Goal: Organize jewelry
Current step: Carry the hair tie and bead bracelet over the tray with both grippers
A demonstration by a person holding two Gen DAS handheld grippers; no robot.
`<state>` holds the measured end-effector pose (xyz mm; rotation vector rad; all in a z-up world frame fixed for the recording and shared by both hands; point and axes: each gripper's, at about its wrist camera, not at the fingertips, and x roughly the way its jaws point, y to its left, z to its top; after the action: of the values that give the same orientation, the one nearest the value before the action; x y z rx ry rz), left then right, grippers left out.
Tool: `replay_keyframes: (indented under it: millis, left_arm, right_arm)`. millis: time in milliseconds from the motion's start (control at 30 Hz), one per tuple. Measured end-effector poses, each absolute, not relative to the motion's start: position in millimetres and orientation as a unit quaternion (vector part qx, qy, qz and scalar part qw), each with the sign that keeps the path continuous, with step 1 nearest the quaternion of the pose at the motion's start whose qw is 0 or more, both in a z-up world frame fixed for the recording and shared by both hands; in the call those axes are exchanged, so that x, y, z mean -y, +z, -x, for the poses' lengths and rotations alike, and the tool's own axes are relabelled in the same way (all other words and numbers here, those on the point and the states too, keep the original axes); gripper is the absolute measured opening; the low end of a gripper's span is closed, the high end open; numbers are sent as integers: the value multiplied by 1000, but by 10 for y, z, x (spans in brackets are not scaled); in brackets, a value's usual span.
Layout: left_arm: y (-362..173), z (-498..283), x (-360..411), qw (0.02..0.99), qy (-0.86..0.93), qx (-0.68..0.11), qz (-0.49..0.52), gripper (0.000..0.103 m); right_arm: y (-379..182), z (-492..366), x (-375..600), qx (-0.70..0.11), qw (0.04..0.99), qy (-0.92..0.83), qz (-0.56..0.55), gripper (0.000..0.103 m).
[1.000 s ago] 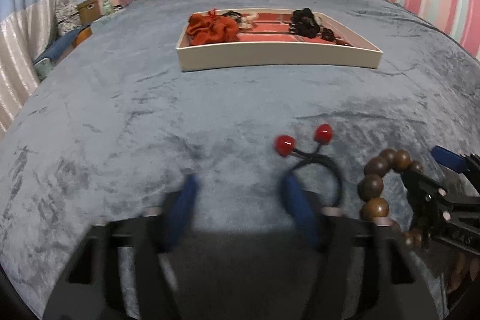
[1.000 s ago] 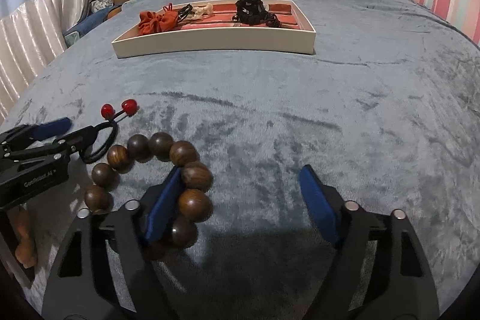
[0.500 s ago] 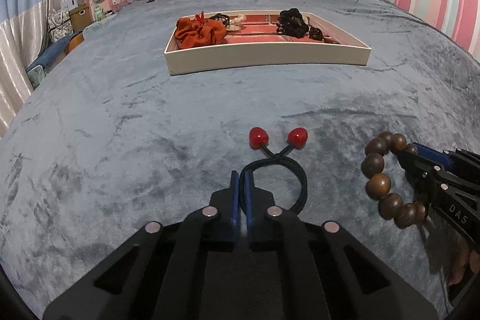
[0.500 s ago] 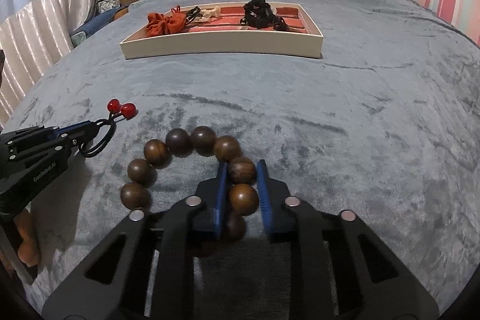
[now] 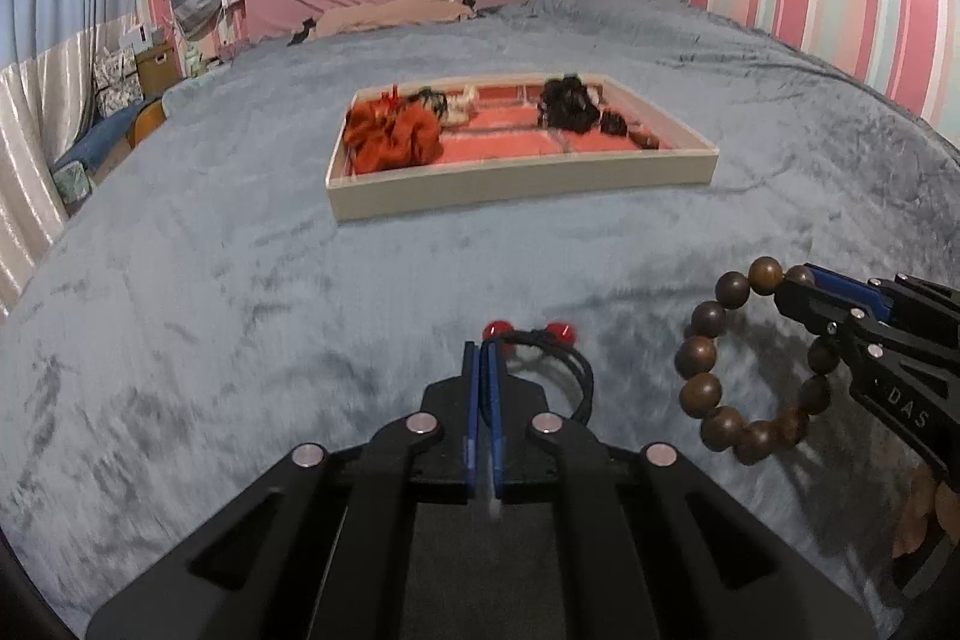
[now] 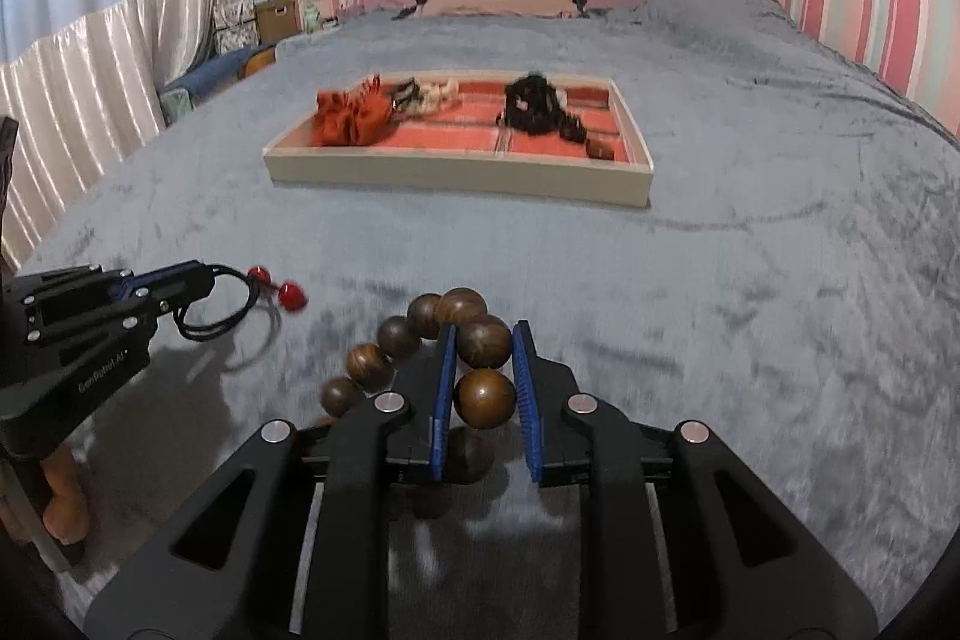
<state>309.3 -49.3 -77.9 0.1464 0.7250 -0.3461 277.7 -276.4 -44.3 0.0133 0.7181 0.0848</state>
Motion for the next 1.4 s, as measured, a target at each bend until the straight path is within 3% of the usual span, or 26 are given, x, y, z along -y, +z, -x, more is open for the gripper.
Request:
replay_keyframes:
  millis: [433,667,967,1200,1400]
  left_arm:
    - [11,-3705,662,941,-160,-289,-72,3]
    - [184,-4250,802,946,-152,-278,-61,3]
    - [-313,-4948,921,935,-134,-325,-48,3]
    - [-855,-5299,848,920,-106,-376,-22,3]
    - [-1017,-5421,825,916,-96,-389,-19,3]
  right_arm:
    - [220,-3547,3090,-293,955,28,-42,20]
    - [368,-4151,3201,-283,957,27,-57,20]
    - [-110,-4807,3323,-316,947,14,-54,20]
    - [-431,-4933,3401,-331,942,-1,-54,20]
    - [-638,-5004,3462,-354,933,-9,-58,20]
